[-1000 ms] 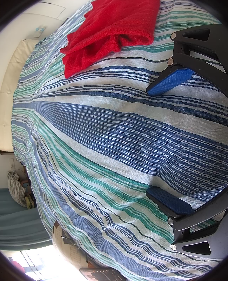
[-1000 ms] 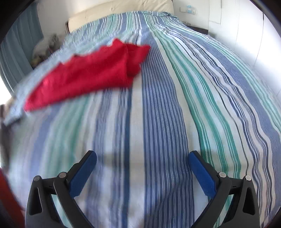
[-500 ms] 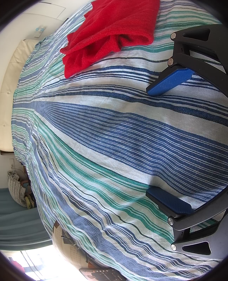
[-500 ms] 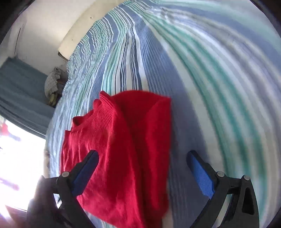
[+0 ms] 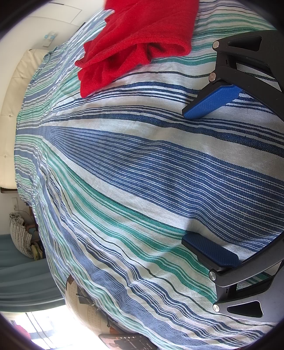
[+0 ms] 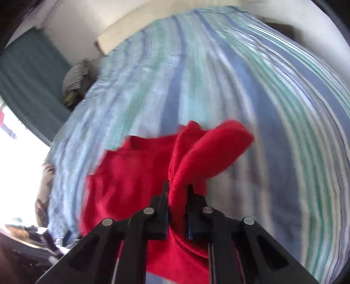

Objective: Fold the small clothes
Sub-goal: 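Grasp the edge of the folded sweater with the right gripper, then lift and fold the held sweater edge over with the right gripper, release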

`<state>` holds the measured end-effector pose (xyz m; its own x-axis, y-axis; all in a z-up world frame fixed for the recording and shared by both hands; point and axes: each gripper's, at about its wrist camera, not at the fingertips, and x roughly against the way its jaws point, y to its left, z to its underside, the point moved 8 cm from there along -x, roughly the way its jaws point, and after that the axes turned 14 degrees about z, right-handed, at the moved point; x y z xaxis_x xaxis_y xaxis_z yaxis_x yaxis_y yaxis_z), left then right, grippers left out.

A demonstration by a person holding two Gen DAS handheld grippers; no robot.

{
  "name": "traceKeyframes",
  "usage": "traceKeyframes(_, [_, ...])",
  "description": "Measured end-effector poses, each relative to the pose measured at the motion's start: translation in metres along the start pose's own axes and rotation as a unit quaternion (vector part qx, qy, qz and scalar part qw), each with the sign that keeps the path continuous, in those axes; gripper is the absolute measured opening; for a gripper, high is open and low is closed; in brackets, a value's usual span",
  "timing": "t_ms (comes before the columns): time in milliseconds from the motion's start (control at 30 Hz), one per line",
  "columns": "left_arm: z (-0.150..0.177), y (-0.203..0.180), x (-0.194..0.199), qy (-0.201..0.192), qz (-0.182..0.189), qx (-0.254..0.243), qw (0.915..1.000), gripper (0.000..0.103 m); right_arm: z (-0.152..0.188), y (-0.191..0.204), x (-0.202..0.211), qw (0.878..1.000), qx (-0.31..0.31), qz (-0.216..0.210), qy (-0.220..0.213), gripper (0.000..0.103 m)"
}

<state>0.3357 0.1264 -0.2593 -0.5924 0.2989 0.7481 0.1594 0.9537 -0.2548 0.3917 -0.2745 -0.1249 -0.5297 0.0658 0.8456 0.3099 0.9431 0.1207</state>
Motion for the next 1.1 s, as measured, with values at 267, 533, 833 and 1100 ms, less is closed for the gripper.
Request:
traceKeyframes(267, [0.0,0.0,0.0,0.0,0.0,0.0,1.0,0.103,0.008,0.181,-0.019,0.996,0.058,-0.068,0.028,0.012])
traceKeyframes(533, [0.0,0.0,0.0,0.0,0.0,0.0,1.0,0.103,0.055,0.242,-0.086,0.965,-0.027,-0.202,0.167,0.049])
traceKeyframes(833, [0.0,0.0,0.0,0.0,0.0,0.0,1.0,0.103,0.038,0.2,-0.02,0.979,0.073,-0.18,0.07,0.077])
traceKeyframes(1100, [0.0,0.0,0.0,0.0,0.0,0.0,1.0,0.103,0.178,0.193,-0.077,0.962,0.218,-0.096,0.136,0.042])
